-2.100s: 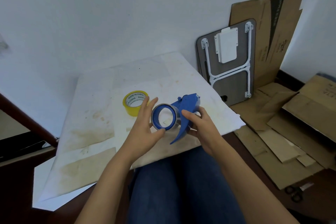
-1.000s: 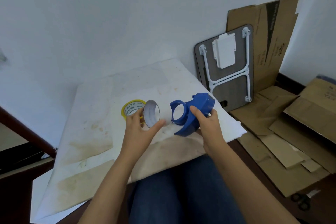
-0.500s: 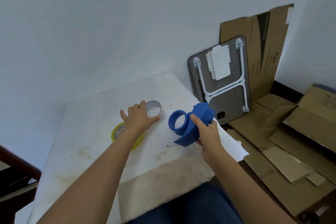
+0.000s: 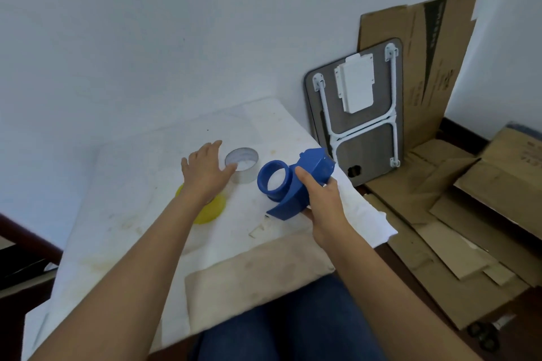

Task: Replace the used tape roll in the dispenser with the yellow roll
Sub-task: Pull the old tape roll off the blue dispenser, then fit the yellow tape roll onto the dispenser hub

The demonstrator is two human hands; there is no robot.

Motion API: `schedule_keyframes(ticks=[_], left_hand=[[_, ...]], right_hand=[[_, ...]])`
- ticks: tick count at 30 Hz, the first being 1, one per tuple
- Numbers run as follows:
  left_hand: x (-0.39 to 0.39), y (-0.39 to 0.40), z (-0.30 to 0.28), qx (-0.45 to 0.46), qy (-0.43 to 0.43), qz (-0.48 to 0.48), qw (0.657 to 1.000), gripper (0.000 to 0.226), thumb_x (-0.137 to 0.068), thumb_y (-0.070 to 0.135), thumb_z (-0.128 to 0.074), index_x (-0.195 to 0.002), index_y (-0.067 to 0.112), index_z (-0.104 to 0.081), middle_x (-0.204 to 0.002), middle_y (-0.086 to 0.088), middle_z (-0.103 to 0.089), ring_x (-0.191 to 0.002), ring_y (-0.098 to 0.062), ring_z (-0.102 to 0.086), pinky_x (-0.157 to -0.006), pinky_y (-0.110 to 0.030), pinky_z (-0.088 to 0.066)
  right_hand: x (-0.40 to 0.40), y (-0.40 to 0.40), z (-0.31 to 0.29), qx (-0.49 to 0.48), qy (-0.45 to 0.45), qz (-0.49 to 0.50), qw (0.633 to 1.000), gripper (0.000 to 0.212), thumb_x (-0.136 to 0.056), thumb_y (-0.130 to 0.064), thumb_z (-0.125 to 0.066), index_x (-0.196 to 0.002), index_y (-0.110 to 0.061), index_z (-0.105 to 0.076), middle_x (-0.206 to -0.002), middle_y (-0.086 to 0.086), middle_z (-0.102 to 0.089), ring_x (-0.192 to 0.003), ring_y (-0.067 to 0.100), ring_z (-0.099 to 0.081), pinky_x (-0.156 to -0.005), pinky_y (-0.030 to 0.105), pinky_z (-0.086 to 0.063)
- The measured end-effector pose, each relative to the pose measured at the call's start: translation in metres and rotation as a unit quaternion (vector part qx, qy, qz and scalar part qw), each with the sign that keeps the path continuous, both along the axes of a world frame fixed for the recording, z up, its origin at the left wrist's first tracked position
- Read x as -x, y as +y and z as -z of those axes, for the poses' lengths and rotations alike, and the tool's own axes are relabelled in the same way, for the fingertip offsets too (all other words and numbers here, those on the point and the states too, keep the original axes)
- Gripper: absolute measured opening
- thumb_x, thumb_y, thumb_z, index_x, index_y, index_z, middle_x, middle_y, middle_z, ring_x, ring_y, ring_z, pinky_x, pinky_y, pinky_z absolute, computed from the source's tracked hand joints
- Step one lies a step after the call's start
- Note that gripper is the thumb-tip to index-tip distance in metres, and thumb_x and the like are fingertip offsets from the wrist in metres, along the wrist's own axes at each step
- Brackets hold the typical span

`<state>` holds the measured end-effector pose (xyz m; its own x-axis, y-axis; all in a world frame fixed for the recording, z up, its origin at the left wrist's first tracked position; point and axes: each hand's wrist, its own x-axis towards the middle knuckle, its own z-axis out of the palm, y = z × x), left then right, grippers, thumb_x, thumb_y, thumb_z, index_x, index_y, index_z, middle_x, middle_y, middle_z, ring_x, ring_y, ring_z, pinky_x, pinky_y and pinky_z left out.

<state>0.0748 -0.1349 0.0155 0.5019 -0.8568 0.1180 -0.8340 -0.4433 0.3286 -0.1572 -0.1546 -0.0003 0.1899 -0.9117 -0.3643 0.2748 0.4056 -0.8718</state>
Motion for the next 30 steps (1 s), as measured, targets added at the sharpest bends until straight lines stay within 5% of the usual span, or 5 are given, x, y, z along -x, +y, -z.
schedule_keyframes(ticks=[9,12,15,21,30], left_hand=[[-0.041,0.089,0.023,0.011,0.241,-0.218,0.946,0.066,-0.09,0.049,-0.061,-0.132,0.001,-0.044,-0.138,-0.025,-0.044,-0.122,-0.043,-0.053,-0.104,-0.047,-0.044],[-0.045,0.093,0.027,-0.012,0.326,-0.22,0.919,0.065,-0.091,0.057,-0.054,-0.114,-0.004,-0.054,-0.084,-0.018,-0.076,-0.093,-0.041,-0.073,-0.092,-0.046,-0.056],[-0.042,0.094,0.023,0.005,0.37,-0.215,0.904,0.047,-0.097,0.046,-0.051,-0.088,0.001,-0.058,-0.041,-0.004,-0.066,-0.07,-0.038,-0.074,-0.091,-0.045,-0.058],[-0.014,0.119,0.016,0.077,0.381,-0.19,0.902,0.024,-0.096,0.025,-0.052,-0.093,0.001,-0.058,-0.092,-0.015,-0.072,-0.071,-0.034,-0.076,-0.089,-0.048,-0.058],[0.044,0.178,0.007,0.214,0.272,-0.092,0.934,0.016,-0.093,0.027,-0.062,-0.107,0.024,-0.069,-0.106,0.009,-0.069,-0.088,-0.019,-0.07,-0.076,-0.029,-0.054]], right_hand=[[-0.008,0.039,0.005,-0.001,0.002,-0.03,1.0,0.062,-0.079,-0.032,-0.077,-0.13,-0.022,-0.044,-0.126,0.004,-0.061,-0.111,0.023,-0.062,-0.099,0.05,-0.052],[-0.005,0.049,0.004,0.004,0.008,-0.037,0.999,0.06,-0.08,-0.032,-0.076,-0.13,-0.022,-0.044,-0.126,0.004,-0.061,-0.109,0.022,-0.062,-0.099,0.049,-0.052],[-0.002,0.056,0.003,0.007,0.006,-0.029,1.0,0.057,-0.082,-0.029,-0.075,-0.129,-0.021,-0.044,-0.126,0.005,-0.061,-0.107,0.021,-0.063,-0.098,0.048,-0.053],[0.008,0.068,-0.001,0.011,0.001,-0.03,0.999,0.062,-0.083,-0.03,-0.074,-0.135,-0.02,-0.042,-0.128,0.006,-0.061,-0.109,0.022,-0.062,-0.097,0.046,-0.053],[0.02,0.088,0.009,0.033,0.007,-0.026,0.999,0.062,-0.08,-0.032,-0.075,-0.133,-0.021,-0.045,-0.129,0.006,-0.062,-0.114,0.023,-0.062,-0.102,0.048,-0.05]])
